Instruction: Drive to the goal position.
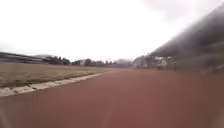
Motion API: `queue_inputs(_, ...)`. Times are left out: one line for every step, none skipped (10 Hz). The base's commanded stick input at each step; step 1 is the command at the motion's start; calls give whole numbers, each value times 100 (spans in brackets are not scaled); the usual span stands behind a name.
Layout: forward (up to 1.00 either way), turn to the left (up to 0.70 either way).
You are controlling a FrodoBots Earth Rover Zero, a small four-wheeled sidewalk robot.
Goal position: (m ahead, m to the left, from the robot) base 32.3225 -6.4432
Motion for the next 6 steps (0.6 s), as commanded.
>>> queue_inputs(100,0)
queue_inputs(100,0)
queue_inputs(100,0)
queue_inputs(100,0)
queue_inputs(100,0)
queue_inputs(100,0)
